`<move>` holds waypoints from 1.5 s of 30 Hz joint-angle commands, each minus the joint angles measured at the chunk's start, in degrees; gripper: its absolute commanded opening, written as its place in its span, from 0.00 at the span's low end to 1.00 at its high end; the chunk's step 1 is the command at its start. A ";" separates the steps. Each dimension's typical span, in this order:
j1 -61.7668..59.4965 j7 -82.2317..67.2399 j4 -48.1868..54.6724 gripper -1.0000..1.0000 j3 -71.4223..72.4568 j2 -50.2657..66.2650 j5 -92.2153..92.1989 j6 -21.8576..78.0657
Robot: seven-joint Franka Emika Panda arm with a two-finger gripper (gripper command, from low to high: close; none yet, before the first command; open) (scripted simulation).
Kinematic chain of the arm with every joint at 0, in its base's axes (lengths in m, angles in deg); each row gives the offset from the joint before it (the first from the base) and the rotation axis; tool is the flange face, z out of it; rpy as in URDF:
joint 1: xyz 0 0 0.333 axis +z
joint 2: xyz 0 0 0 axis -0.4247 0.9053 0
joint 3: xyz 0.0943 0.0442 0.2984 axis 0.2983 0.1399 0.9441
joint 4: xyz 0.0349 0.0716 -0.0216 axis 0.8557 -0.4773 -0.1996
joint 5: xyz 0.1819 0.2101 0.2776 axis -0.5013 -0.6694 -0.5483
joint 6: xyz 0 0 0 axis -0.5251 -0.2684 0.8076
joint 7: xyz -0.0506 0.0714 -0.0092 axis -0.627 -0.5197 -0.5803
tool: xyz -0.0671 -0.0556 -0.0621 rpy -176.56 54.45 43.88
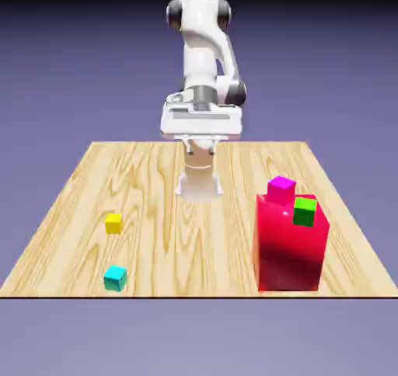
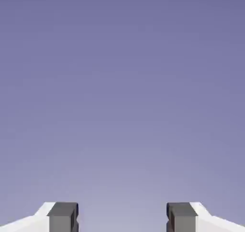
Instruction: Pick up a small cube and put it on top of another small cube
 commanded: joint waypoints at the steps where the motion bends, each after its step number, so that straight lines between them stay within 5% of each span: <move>1: -0.42 -0.44 1.45 0.50 -0.36 2.08 0.51 2.35; 39: -16.40 -17.08 56.56 0.50 -14.04 80.99 19.73 91.64; 45: -17.86 -15.37 49.31 0.50 -14.77 81.64 21.09 84.97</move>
